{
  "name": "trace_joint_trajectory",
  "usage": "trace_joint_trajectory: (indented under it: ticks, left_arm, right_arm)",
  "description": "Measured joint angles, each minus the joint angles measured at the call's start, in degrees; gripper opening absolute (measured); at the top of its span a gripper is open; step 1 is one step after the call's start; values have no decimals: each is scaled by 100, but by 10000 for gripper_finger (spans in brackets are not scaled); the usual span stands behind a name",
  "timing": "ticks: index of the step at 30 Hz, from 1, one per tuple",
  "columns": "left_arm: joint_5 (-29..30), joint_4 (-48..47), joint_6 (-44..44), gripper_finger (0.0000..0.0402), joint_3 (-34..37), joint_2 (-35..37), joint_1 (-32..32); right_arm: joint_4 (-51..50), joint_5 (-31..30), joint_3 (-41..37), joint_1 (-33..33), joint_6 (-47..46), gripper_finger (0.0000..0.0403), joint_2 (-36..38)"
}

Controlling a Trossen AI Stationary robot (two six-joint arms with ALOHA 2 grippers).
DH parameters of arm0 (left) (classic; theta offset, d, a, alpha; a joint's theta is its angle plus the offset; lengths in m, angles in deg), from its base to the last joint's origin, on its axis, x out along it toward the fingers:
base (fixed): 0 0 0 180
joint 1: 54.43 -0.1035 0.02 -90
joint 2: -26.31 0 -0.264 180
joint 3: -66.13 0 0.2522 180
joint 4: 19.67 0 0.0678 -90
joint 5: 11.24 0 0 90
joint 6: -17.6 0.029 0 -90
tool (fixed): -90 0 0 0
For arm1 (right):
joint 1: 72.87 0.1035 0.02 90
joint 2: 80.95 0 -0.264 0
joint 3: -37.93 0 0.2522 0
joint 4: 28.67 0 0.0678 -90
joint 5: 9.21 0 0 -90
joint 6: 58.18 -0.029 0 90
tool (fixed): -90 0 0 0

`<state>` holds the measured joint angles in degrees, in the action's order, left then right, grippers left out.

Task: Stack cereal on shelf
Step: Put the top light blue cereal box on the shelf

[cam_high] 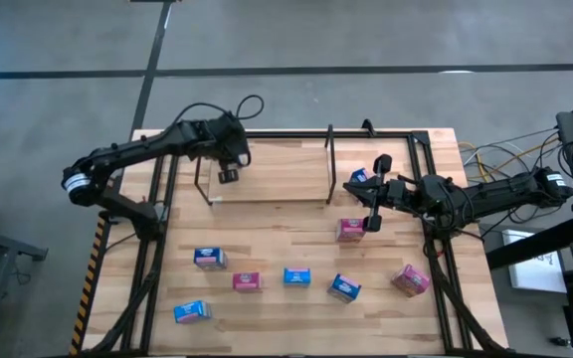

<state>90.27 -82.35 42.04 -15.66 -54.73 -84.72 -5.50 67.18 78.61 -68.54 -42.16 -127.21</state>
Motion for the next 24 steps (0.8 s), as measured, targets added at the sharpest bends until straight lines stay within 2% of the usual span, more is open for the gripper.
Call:
trace_joint_trajectory:
  ticks: [20, 24]
  left_arm:
    - [19, -114, 53, 0, 56, 0, -226]
    - [353, -127, -6, 0, 105, 0, -226]
  right_arm:
    - [-4, 0, 0, 0, 1, 9, 0]
    - [-4, 0, 0, 0, 1, 9, 0]
